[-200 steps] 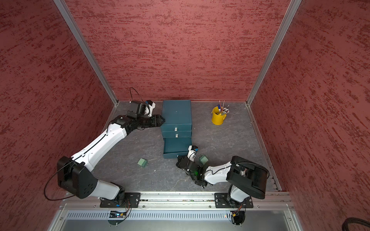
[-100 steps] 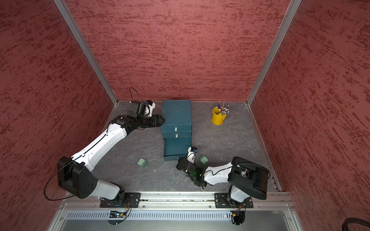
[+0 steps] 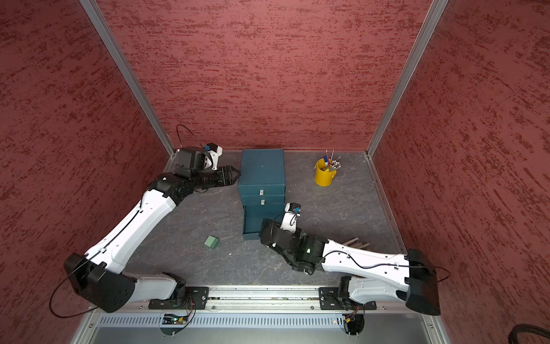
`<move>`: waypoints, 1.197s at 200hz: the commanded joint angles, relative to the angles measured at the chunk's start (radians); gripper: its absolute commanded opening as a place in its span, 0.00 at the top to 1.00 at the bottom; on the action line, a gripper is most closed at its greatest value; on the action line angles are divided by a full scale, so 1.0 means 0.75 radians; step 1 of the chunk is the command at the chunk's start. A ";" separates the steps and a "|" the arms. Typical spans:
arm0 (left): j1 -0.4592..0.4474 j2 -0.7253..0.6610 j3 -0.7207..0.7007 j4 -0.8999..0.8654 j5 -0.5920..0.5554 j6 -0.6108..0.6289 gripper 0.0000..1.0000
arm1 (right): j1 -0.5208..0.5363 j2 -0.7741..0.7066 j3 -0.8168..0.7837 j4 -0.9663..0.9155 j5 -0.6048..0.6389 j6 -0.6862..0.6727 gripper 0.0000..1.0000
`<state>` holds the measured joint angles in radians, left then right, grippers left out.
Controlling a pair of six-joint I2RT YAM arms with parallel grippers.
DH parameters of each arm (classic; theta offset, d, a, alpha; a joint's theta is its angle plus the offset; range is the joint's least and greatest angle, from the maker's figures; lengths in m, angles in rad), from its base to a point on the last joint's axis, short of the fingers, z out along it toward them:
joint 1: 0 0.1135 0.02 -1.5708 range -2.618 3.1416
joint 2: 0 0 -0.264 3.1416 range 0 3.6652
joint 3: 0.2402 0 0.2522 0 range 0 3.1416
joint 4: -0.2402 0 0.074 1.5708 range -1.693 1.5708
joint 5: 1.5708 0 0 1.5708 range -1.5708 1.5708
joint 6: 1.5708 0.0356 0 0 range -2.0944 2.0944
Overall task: Place the plugs into the drawer by color
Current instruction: Open the drawer in the storage box, then pick up the plug from the center of the board.
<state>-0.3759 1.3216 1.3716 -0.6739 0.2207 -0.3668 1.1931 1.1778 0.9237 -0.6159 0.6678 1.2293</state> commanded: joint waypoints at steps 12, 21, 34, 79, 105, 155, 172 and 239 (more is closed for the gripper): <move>-0.003 -0.195 0.048 -0.037 -0.149 -0.101 0.22 | -0.234 0.094 0.203 -0.917 0.124 0.089 0.02; -0.004 -0.263 0.027 -0.050 -0.219 -0.135 0.21 | -0.281 0.103 0.225 -0.960 0.132 0.059 0.02; -0.002 -0.362 -0.016 -0.086 -0.330 -0.166 0.18 | -0.320 0.069 0.216 -0.940 0.157 0.007 0.01; -0.002 -0.625 -0.275 -0.370 -0.642 -0.254 0.14 | -0.737 -0.179 -0.029 -0.426 -0.418 -0.375 0.01; -0.004 -0.728 -0.515 -0.469 -0.572 -0.380 0.14 | -0.783 -0.060 -0.002 -0.437 -0.470 -0.466 0.03; -0.212 -0.798 -0.813 -0.533 -0.599 -0.652 0.18 | -0.783 0.029 -0.022 -0.407 -0.541 -0.522 0.04; -0.331 -0.739 -0.819 -0.572 -0.687 -0.743 0.17 | -0.781 0.022 -0.057 -0.396 -0.558 -0.518 0.04; -0.319 -0.569 -1.010 -0.334 -0.607 -0.849 0.09 | -0.781 -0.126 -0.128 -0.416 -0.520 -0.473 0.02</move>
<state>-0.6533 0.8459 0.6392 -1.0309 -0.2440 -0.9745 0.6106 1.1213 0.8364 -0.9371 0.2756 0.8837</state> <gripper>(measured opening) 0.900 0.983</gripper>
